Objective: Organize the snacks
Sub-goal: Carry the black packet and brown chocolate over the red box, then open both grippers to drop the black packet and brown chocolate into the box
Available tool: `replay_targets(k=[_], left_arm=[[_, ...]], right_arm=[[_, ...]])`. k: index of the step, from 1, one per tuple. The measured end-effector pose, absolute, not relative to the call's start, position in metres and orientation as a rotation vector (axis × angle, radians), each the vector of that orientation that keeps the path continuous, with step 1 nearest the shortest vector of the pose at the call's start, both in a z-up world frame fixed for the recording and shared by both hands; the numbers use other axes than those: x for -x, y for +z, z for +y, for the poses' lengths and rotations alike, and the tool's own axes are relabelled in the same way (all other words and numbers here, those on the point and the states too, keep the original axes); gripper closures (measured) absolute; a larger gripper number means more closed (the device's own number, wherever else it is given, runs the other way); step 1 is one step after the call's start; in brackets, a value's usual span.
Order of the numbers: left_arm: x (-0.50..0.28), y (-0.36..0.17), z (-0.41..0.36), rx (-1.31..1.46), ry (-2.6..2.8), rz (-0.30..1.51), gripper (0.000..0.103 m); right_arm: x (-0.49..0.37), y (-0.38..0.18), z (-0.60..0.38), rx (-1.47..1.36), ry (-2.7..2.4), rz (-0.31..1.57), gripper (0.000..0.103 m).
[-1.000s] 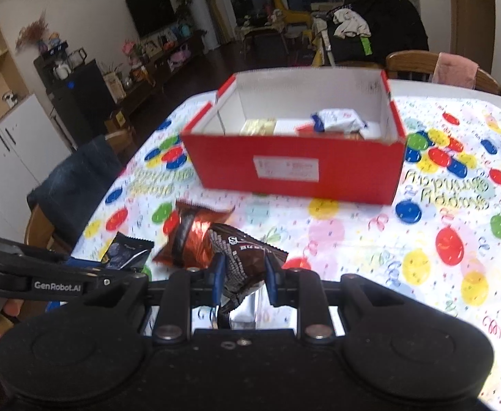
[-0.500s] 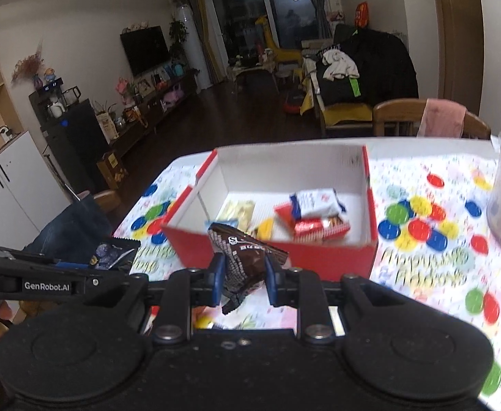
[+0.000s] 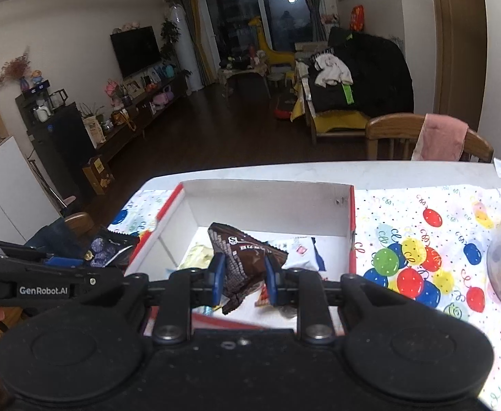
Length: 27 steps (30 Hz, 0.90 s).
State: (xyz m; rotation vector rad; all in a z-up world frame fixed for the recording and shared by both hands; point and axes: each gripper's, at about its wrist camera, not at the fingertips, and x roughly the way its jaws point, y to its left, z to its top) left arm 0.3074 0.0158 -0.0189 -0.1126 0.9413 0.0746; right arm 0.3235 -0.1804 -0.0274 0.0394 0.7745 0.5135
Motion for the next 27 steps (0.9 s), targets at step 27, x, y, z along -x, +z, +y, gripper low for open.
replay_targets(k=[27], left_arm=[[-0.433,-0.087,0.016,0.067,0.111,1.183,0.070]], right_arm=[[-0.449,-0.101,-0.137,0.022,0.480,1.035,0.081]])
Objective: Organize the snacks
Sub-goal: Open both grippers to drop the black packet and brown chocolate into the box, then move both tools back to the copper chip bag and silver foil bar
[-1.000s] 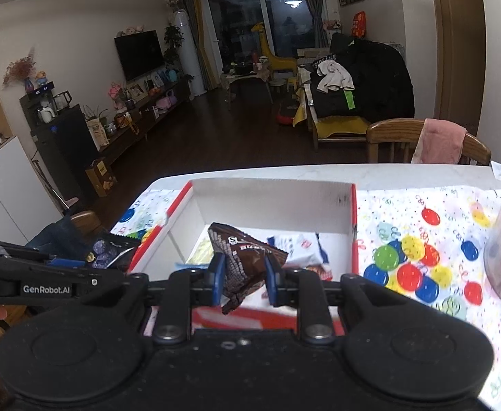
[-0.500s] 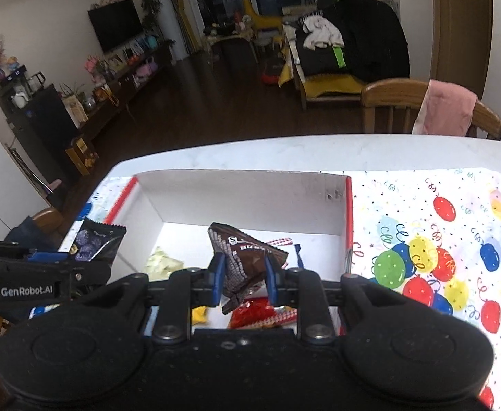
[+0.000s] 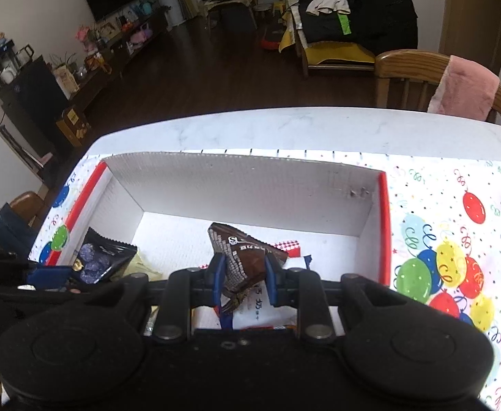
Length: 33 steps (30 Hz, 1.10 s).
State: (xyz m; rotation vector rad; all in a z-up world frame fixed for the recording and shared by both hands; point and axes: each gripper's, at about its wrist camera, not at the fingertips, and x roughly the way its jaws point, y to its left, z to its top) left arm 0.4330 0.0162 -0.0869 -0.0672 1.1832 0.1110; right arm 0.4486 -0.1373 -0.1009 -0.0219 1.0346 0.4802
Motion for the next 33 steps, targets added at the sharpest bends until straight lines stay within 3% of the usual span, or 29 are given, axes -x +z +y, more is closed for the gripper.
replay_targets(k=[16,31,33], left_arm=[[-0.436,-0.095,0.016,0.041,0.112,1.182,0.068],[-0.383,-0.059,0.016,0.080,0.052,1.064,0.054],[-0.373,-0.053,0.016,0.089,0.045,1.044,0.047]], right_arm=[[-0.455,-0.103,-0.146,-0.021,0.475,1.069,0.071],[-0.401,-0.069,-0.164,-0.047,0.510,1.009,0.064],[-0.392,-0.063,-0.166,-0.046,0.511,0.996,0.062]])
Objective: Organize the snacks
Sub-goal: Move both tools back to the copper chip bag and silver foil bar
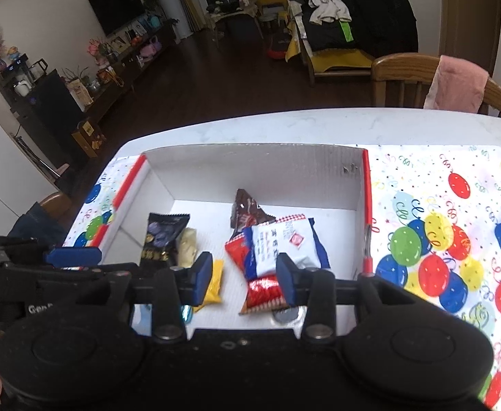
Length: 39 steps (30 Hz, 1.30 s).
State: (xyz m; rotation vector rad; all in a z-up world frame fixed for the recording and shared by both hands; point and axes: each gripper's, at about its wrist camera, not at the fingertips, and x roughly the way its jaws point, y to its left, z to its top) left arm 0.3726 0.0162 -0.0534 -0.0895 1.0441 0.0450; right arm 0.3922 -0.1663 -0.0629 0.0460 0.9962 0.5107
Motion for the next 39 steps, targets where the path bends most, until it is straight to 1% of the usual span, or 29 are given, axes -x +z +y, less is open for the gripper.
replay_targets(k=[5,7,9,10,12,14,17,18,22,23,24,26,30,34,35,36,39], left_arm=[[-0.344,-0.040,0.017,0.103,0.019,0.994,0.046],[-0.332,-0.035,0.018,0.110,0.014,0.974,0.044],[-0.319,-0.029,0.019,0.114,0.008,0.946,0.039],[-0.312,-0.026,0.019,0.116,0.004,0.932,0.039],[-0.299,-0.020,0.019,0.114,-0.004,0.910,0.039],[-0.287,-0.016,0.020,0.108,-0.008,0.892,0.039],[-0.270,-0.012,0.022,0.106,-0.011,0.876,0.035],[-0.264,-0.011,0.023,0.107,-0.014,0.868,0.035],[-0.241,-0.008,0.024,0.087,-0.017,0.841,0.034],[-0.235,-0.008,0.024,0.081,-0.015,0.833,0.033],[-0.230,-0.007,0.025,0.075,-0.011,0.824,0.030],[-0.219,-0.008,0.026,0.073,-0.008,0.811,0.027],[-0.203,-0.013,0.029,0.072,-0.002,0.815,0.026],[-0.190,-0.022,0.032,0.083,0.005,0.824,0.026],[-0.187,-0.025,0.034,0.088,0.005,0.827,0.025],[-0.184,-0.027,0.035,0.092,0.006,0.832,0.023],[-0.175,-0.036,0.036,0.093,-0.004,0.841,0.022]], right_arm=[[-0.367,-0.048,-0.172,-0.077,0.535,0.974,0.060],[-0.354,-0.043,-0.173,-0.083,0.550,0.964,0.058],[-0.340,-0.038,-0.174,-0.086,0.566,0.950,0.053],[-0.334,-0.035,-0.174,-0.086,0.567,0.942,0.051],[-0.322,-0.030,-0.175,-0.091,0.572,0.925,0.042],[-0.309,-0.026,-0.175,-0.102,0.577,0.909,0.039],[-0.294,-0.021,-0.177,-0.124,0.593,0.902,0.034],[-0.290,-0.021,-0.177,-0.132,0.595,0.901,0.032],[-0.271,-0.016,-0.177,-0.137,0.603,0.889,0.028],[-0.266,-0.016,-0.177,-0.137,0.605,0.886,0.025],[-0.262,-0.016,-0.177,-0.136,0.608,0.883,0.023],[-0.252,-0.017,-0.178,-0.135,0.616,0.877,0.021],[-0.236,-0.022,-0.178,-0.125,0.627,0.874,0.017],[-0.216,-0.031,-0.177,-0.103,0.626,0.880,0.016],[-0.213,-0.033,-0.176,-0.090,0.618,0.883,0.012],[-0.209,-0.036,-0.174,-0.073,0.607,0.884,0.006],[-0.195,-0.044,-0.174,-0.049,0.591,0.875,0.003]])
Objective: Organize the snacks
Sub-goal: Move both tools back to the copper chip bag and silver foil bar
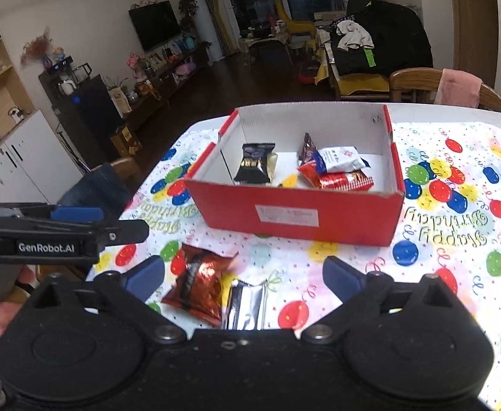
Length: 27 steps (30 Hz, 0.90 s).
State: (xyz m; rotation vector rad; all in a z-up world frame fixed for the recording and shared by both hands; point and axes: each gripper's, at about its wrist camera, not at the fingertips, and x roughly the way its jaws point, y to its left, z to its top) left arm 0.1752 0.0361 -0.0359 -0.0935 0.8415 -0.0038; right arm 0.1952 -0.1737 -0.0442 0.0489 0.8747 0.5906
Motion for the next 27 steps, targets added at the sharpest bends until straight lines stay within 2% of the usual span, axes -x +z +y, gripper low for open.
replay_targets(k=[2,17,25,27], left_arm=[[-0.171,-0.043,0.037,0.104,-0.020,0.865,0.022],[-0.150,-0.085,0.052,0.139,0.046,0.960,0.022],[-0.168,-0.099,0.050,0.155,0.049,1.041,0.022],[-0.172,-0.101,0.048,0.147,0.052,1.046,0.022]], right_arm=[[-0.188,-0.050,-0.174,-0.044,0.580,0.879,0.000],[-0.165,-0.130,-0.139,0.137,0.603,1.027,0.000],[-0.176,-0.149,-0.113,0.266,0.639,1.072,0.016],[-0.176,-0.151,-0.107,0.306,0.640,1.071,0.023]])
